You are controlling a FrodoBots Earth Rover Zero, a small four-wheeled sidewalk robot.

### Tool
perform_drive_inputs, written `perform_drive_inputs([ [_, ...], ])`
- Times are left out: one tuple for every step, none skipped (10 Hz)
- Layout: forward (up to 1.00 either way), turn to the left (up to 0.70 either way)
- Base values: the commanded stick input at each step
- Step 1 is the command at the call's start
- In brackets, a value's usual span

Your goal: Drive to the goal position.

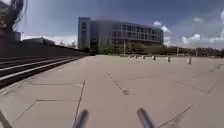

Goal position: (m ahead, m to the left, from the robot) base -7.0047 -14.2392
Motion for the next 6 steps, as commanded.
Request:
perform_drive_inputs([
  [0.00, -0.45],
  [0.00, -0.45],
  [0.29, -0.40],
  [0.88, -0.29],
  [1.00, -0.27],
  [1.00, -0.27],
])
